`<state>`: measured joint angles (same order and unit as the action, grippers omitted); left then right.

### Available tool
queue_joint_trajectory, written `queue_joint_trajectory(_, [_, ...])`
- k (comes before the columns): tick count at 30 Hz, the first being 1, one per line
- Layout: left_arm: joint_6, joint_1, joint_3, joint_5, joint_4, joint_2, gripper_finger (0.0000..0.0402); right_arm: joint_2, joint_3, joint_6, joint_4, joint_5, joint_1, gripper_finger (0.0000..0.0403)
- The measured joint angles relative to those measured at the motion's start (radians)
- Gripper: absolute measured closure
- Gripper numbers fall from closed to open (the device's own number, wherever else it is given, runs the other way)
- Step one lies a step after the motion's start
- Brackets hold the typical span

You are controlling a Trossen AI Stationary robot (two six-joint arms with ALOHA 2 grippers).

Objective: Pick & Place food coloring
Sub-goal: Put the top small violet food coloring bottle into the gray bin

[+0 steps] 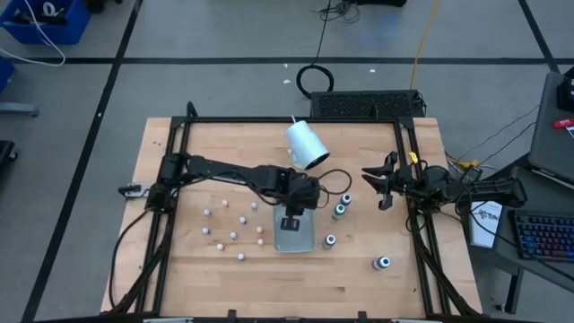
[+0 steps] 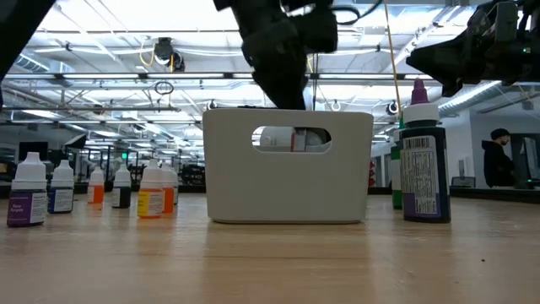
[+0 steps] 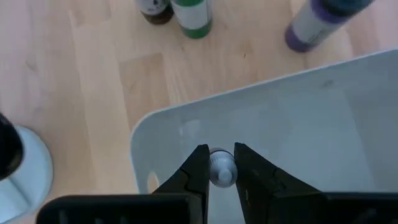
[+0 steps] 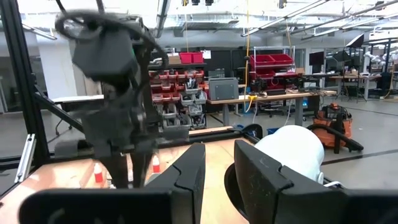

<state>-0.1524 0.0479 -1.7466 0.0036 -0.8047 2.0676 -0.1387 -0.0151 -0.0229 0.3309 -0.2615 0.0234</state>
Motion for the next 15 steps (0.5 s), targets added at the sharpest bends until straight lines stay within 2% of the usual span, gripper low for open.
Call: queue_joint_trajectory(15, [0.003,-0.015,0.002,0.019,0.073,0.118,0.0347,0.000,0.000,-0.003,0.000,0.000,0.000,0.0326])
